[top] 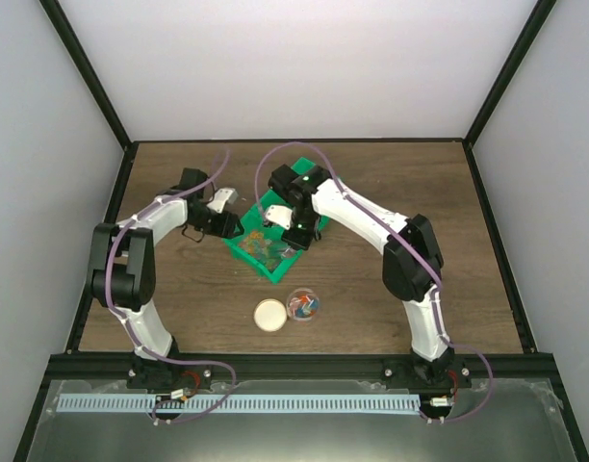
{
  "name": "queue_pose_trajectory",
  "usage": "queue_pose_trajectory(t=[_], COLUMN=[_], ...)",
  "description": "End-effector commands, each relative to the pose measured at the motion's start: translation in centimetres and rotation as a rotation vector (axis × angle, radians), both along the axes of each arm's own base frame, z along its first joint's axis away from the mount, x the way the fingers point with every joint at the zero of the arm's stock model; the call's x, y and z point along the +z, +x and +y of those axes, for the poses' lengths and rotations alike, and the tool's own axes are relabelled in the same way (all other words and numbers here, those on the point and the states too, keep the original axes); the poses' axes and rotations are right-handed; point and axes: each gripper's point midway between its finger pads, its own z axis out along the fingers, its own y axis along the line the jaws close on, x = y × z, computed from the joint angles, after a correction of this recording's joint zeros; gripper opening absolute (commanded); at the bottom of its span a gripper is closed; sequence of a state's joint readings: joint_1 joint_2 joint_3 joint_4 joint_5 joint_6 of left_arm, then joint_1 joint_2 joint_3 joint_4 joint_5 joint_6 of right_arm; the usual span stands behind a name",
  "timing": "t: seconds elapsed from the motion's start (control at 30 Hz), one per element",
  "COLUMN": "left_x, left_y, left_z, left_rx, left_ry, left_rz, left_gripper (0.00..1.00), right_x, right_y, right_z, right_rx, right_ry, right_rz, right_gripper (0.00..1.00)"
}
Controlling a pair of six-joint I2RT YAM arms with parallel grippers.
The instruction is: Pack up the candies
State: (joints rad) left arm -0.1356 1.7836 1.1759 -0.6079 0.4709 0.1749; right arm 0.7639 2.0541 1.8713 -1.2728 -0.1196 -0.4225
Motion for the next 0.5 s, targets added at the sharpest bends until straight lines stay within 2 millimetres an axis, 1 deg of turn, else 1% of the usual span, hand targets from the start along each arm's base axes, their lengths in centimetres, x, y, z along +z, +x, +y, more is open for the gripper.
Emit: queue_pose_trajectory(t=[0.0,0.07,0.2,0.27,0.33,0.4,0.47], left_x=[0.5,0.5,0.3,-0.1,-0.2,0.1,0.3], left_y=[-0.4,-0.6,-1.9,-2.6,-2.9,-2.7,-2.4], left_z=[-0.1,-0.1,-1.3,-1.8,-2.2,-2.7,-3.3], left_rx=[0.017,0.025,0.002,-0.003,0.007,0.027,0.038], left_ry=[0.007,-0.001,-0.045,-0.054,-0.074,-0.103,-0.136], left_rz=[-0.020,-0.016,0.019,0.041,0.045,0.044,0.044], left_gripper=[0.57,0.52,0.42,0.42,0.42,0.42,0.46], right_x=[-0.5,-0.5,-0.9,-1.2,-1.3,-1.9,-2.5], right_y=[0.4,0.4,0.5,0.6,0.8,0.8,0.9], right_z=[-0.1,0.0,-0.4,-0.9,-1.6,-2.8,-4.3], right_rx=[0.064,0.089,0.118,0.117,0.101,0.083,0.061], right_ry=[-0.078,-0.086,-0.119,-0.134,-0.134,-0.152,-0.170], right_rz=[-0.045,-0.058,-0.073,-0.071,-0.059,-0.042,-0.018], right_gripper=[0.01,0.01,0.01,0.01,0.01,0.01,0.01])
